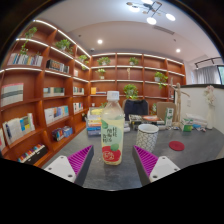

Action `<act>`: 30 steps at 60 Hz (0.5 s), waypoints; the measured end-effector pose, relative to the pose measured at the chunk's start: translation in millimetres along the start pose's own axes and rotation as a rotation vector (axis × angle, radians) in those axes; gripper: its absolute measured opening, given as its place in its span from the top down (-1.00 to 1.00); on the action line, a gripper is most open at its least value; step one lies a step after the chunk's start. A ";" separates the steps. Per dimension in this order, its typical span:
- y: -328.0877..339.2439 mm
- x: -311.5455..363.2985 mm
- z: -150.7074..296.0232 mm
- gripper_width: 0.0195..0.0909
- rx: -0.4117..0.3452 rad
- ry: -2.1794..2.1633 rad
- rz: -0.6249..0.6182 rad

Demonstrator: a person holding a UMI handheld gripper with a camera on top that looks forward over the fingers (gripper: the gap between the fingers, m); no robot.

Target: Pour water

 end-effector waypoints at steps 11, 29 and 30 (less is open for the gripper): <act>-54.6 23.6 10.4 -0.68 -0.033 -0.010 -0.040; -96.4 27.7 22.1 -0.35 -0.057 -0.043 -0.018; -97.7 26.5 21.8 -0.24 -0.059 -0.039 -0.025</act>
Point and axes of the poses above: the point between the fingertips, and its own axes, seen from behind it with the camera up: x to the left, z up, y backward, against the way the camera looks, the point moved 9 cm from there along y, backward, against the way the camera looks, and after that the axes turned 1 degree about x, right-handed, at the moved point
